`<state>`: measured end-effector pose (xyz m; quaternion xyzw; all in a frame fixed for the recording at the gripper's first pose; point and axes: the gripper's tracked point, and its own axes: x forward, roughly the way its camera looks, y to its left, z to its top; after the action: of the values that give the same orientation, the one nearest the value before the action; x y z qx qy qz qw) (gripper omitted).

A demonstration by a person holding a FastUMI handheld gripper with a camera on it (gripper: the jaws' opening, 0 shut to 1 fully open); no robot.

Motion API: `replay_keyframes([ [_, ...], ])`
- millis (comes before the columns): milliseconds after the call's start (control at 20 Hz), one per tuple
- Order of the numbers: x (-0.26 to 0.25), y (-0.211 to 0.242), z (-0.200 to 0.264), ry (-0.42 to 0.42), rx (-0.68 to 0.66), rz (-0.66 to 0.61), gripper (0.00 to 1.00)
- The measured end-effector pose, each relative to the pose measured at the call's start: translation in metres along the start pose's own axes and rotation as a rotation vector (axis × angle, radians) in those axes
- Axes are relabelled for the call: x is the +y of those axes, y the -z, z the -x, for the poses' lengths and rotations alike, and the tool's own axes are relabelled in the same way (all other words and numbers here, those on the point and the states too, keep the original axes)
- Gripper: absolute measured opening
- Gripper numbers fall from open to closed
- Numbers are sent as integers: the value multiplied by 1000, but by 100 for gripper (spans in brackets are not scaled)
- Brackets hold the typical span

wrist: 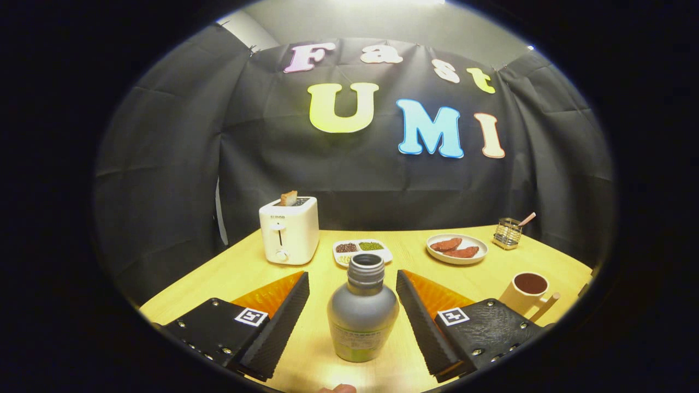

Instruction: Take the bottle from table, then pour the juice into the cup, finally place the bottle on the coaster

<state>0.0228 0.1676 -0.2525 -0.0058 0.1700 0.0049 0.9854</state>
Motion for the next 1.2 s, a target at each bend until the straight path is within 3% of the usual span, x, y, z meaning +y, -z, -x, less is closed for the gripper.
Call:
replay_keyframes([
  [900,-1,81,-12,41,199,-11,98],
  [1000,-3,83,-12,44,206,-15,94],
  [1100,-3,83,-12,42,208,-18,83],
  [1200,-1,84,-12,33,217,-26,81],
])
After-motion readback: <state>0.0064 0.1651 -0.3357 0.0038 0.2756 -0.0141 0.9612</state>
